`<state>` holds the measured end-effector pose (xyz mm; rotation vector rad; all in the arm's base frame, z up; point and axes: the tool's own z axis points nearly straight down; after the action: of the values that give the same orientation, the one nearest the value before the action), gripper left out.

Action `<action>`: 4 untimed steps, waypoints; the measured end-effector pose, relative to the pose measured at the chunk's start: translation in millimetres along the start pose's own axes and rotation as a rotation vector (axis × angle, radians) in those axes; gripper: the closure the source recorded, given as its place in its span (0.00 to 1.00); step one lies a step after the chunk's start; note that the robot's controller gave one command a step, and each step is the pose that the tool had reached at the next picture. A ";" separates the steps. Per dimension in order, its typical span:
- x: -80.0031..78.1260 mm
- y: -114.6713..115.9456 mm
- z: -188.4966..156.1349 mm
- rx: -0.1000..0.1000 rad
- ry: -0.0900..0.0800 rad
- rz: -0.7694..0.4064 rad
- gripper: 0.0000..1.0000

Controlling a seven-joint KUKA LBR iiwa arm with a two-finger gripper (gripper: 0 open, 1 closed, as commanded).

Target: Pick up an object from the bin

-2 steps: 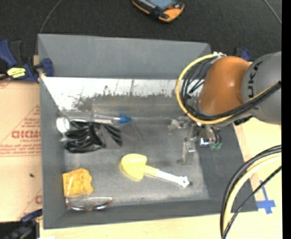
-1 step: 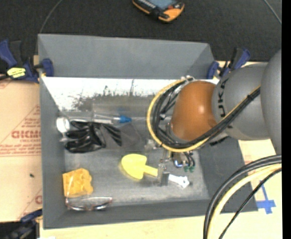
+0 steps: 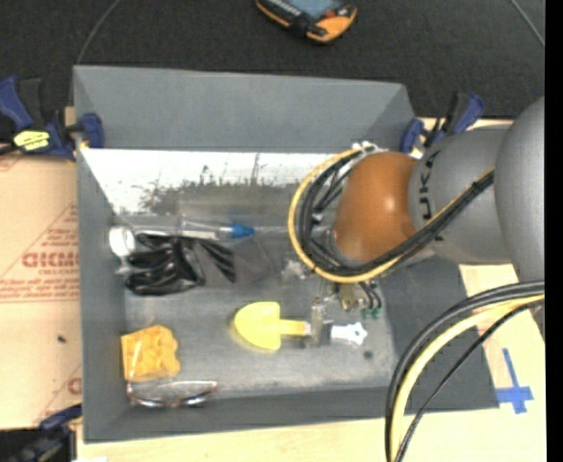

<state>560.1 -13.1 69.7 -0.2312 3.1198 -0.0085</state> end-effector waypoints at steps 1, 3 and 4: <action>24.9 46.6 -1.3 -0.006 0.012 0.259 1.00; 25.5 46.5 -3.9 -0.006 0.013 0.258 1.00; 25.4 46.4 -13.1 -0.006 0.013 0.257 1.00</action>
Offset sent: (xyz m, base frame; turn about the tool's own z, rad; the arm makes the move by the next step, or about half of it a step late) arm 0.0000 0.0000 0.0000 0.0000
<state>528.0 29.1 82.1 0.1720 3.1365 0.0020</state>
